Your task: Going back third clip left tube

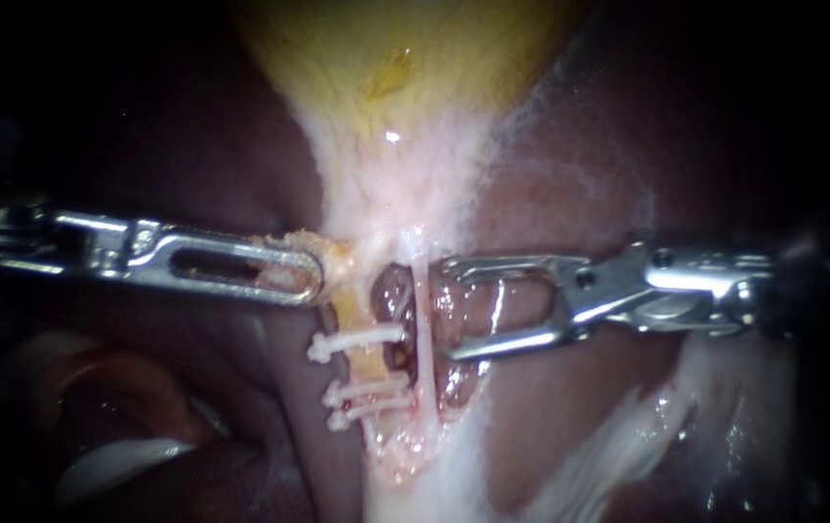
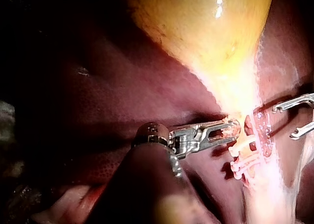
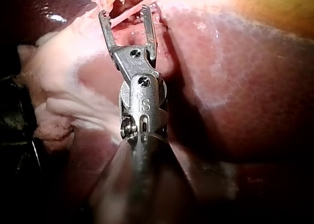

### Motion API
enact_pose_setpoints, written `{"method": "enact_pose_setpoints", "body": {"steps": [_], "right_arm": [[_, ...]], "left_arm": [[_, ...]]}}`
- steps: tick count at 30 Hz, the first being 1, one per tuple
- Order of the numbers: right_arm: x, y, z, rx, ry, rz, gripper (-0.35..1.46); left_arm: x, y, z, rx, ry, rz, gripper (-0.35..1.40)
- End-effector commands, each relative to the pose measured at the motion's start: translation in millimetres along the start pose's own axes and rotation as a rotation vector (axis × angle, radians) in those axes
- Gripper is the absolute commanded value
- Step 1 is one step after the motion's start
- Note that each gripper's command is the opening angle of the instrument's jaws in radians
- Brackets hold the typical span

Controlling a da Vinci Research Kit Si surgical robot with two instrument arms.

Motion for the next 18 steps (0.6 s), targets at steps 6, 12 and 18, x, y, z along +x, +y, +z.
{"method": "enact_pose_setpoints", "body": {"steps": [6,12,18], "right_arm": [[1.2,-0.1,-2.8,-0.012,0.0,-0.003,0.5],[1.6,-0.3,-3.7,-0.007,0.001,-0.006,0.5],[1.7,-0.6,-3.7,-0.006,0.001,-0.006,0.5]], "left_arm": [[0.0,0.0,0.0,-0.002,-0.002,0.0,-0.35],[-0.2,0.6,0.6,-0.003,-0.003,0.001,-0.35],[-0.3,2.2,2.2,-0.008,-0.008,0.006,-0.35]]}}
